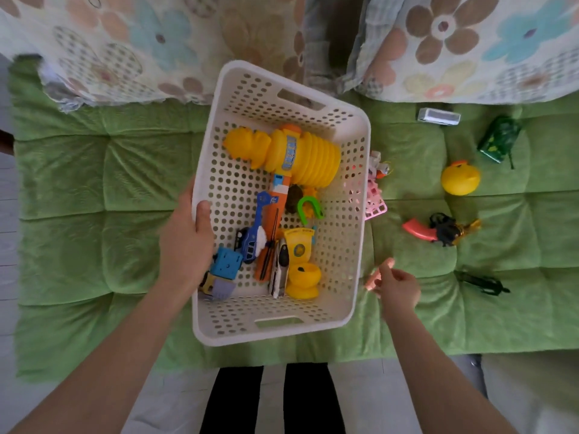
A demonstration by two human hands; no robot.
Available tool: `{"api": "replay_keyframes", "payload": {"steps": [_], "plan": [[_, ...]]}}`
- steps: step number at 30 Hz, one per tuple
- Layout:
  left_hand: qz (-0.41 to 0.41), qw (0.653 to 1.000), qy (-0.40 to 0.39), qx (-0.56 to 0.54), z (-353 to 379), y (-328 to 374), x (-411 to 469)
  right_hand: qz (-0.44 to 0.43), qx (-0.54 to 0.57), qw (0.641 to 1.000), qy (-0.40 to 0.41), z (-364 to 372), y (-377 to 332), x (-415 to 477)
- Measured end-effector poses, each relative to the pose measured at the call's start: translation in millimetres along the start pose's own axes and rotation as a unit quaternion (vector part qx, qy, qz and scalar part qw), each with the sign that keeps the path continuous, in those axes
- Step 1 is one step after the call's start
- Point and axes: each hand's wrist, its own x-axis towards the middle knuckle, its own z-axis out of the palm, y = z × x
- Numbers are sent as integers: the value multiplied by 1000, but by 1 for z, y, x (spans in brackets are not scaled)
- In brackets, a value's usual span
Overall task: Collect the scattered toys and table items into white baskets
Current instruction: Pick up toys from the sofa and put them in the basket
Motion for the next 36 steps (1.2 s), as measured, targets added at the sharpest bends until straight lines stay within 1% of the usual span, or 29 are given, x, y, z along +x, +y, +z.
{"api": "replay_keyframes", "payload": {"steps": [3,6,12,14,16,19,22,24,25,28,31,33,34,36], "plan": [[-14,1000,13,21,2,-1,-2,-3,-103,993,-56,1,13,26],[-26,999,29,32,8,3,-1,9,-163,983,-84,5,21,47],[-34,998,35,35,12,7,-3,31,-168,973,-155,8,27,75],[-33,998,45,35,11,9,-4,33,-160,972,-166,6,24,75],[-35,997,64,41,10,12,-5,4,-149,977,-153,4,17,72],[-45,995,82,38,9,14,-6,-69,-107,983,-130,2,-10,56],[-65,994,82,20,9,16,-3,-161,-70,976,-131,-4,-47,27],[-78,994,78,7,9,17,0,-230,-85,957,-155,-6,-69,3],[-78,994,77,4,10,16,1,-255,-111,942,-186,-4,-77,-9],[-67,995,70,7,10,12,2,-297,-222,880,-296,17,-87,-41],[-62,996,66,5,10,7,5,-346,-290,818,-357,47,-81,-65],[-63,996,67,4,9,4,6,-343,-336,781,-400,67,-70,-81],[-64,996,68,3,10,3,7,-331,-353,768,-419,75,-63,-88],[-65,995,71,2,9,0,8,-303,-373,760,-438,89,-51,-99]]}}
